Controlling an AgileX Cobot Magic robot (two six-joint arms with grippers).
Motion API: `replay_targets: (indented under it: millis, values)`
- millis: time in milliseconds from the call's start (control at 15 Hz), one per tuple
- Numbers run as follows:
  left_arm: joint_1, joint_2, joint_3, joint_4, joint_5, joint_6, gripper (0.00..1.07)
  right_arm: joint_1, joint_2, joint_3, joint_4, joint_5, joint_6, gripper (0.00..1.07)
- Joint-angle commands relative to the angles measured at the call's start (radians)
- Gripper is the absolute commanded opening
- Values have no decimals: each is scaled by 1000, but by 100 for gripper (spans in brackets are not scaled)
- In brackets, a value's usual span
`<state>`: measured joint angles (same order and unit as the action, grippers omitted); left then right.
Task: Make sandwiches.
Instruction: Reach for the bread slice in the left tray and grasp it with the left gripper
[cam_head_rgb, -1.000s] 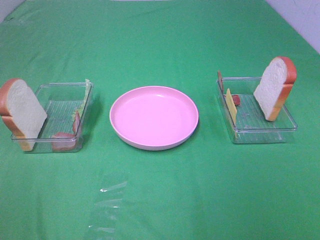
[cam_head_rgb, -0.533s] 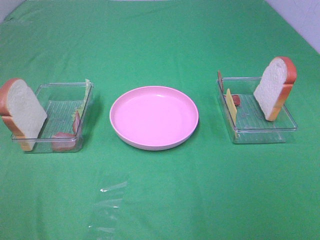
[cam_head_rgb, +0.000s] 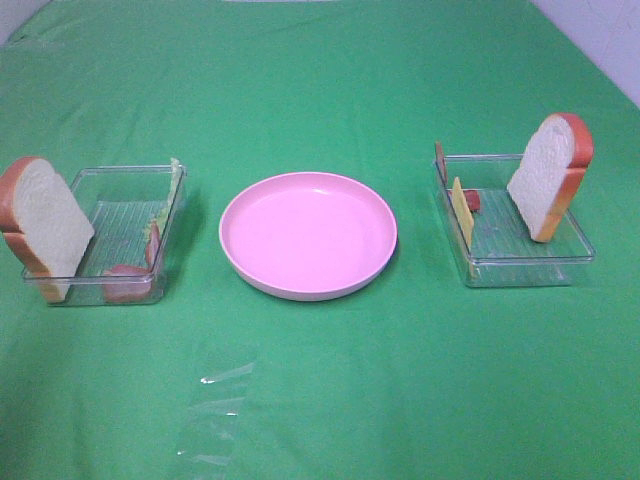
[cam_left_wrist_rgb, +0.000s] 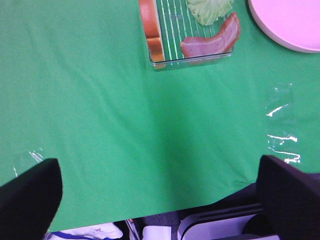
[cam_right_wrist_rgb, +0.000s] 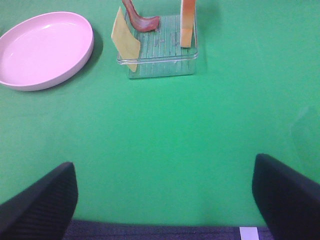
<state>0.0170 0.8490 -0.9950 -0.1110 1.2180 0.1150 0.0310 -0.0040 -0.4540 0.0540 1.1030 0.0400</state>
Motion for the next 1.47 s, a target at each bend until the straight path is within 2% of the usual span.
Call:
replay_targets:
  millis: [67,400,467,733,867,1000,1200,1467]
  values:
    - [1,232,-132,9,101,44,98,0,-28,2,-4,-4,-4,91]
    - [1,613,-310,15,101,46,98,0,-28,2,-4,-4,-4,91]
    - [0,738,-381,17,101,46,98,0,-28,2,-4,-4,-4,91]
    - [-20,939,-545,22,101,44,98,0,-28,2,-4,-4,-4,91]
    - [-29,1005,-598,21,101,40,98,0,-28,2,-4,-4,-4,91]
    - [-46,1079,-635,17,101,40,98,0,-28,2,-4,-4,-4,91]
    - [-95,1176,-638,17,101,40,98,0,-28,2,-4,-4,-4,91]
    - [-100,1232,-636,12,86,36,98,0,-28,2,-4,-4,-4,91]
